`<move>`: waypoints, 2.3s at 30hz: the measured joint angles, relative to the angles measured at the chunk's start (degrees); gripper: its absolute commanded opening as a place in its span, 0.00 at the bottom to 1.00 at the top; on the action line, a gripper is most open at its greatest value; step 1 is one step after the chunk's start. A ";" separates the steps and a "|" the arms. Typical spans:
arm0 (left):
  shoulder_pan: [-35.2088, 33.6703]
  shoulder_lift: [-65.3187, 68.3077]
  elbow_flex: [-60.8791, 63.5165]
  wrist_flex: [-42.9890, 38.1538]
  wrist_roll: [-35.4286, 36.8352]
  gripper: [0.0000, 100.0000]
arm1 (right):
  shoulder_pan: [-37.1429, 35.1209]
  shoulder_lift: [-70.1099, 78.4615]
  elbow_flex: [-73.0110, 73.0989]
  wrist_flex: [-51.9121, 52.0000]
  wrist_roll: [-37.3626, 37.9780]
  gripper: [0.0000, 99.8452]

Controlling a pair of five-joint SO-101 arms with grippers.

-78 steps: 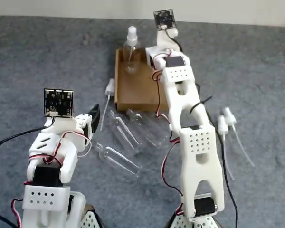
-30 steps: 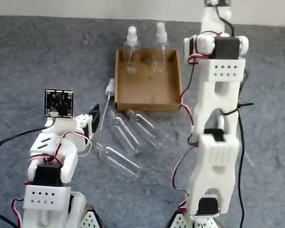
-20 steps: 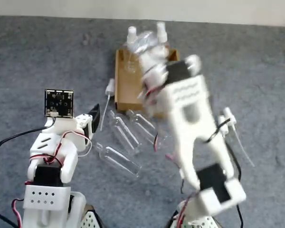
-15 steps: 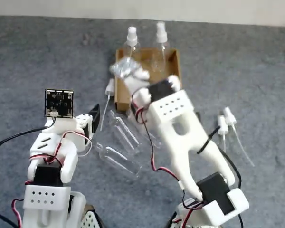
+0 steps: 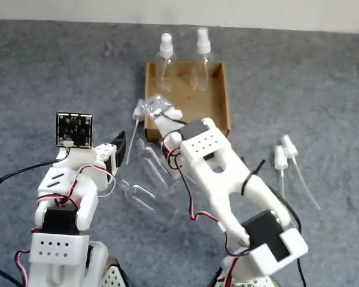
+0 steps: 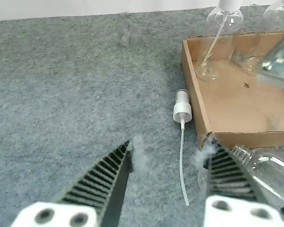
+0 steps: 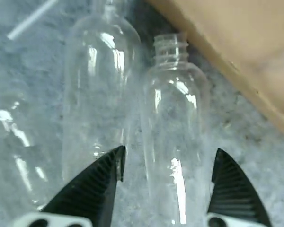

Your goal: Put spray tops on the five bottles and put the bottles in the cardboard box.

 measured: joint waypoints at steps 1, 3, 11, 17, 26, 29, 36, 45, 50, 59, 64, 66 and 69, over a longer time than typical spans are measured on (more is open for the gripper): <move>0.00 0.00 0.00 0.00 0.00 0.19 | 0.00 0.79 0.09 -0.62 0.00 0.23; 0.00 0.00 0.00 0.00 0.00 0.19 | 0.00 2.64 0.09 -1.14 0.00 0.18; 0.00 0.00 0.00 0.00 0.00 0.19 | 1.41 3.43 0.09 0.88 -1.49 0.00; -0.09 3.16 -0.70 0.00 0.00 0.18 | 8.70 -0.44 5.71 2.55 -3.60 0.00; 0.00 32.09 -18.90 2.55 -3.08 0.19 | 24.26 -17.76 24.09 -1.41 -3.96 0.00; 0.00 44.66 -26.73 2.55 -5.98 0.19 | 26.46 -21.19 28.22 -4.48 -4.04 0.00; 0.00 72.44 -48.88 2.55 -6.77 0.20 | 26.99 -23.21 31.65 -6.68 -4.13 0.00; 0.00 97.05 -69.45 2.73 -7.12 0.23 | 26.99 -23.21 32.00 -6.86 -4.13 0.00; 0.00 102.77 -75.52 2.73 -8.70 0.23 | 26.99 -23.21 32.00 -6.86 -4.13 0.00; 0.18 106.55 -77.45 2.73 -11.08 0.23 | 26.99 -23.21 32.00 -6.86 -4.13 0.00; -0.70 108.04 -77.36 4.22 -12.66 0.16 | 26.99 -23.21 32.00 -6.86 -4.13 0.00; -1.58 108.04 -77.45 5.27 -12.66 0.13 | 26.99 -23.21 32.00 -6.86 -4.13 0.00; -2.20 108.04 -77.54 7.65 -14.68 0.09 | 26.99 -23.21 32.00 -6.86 -4.13 0.00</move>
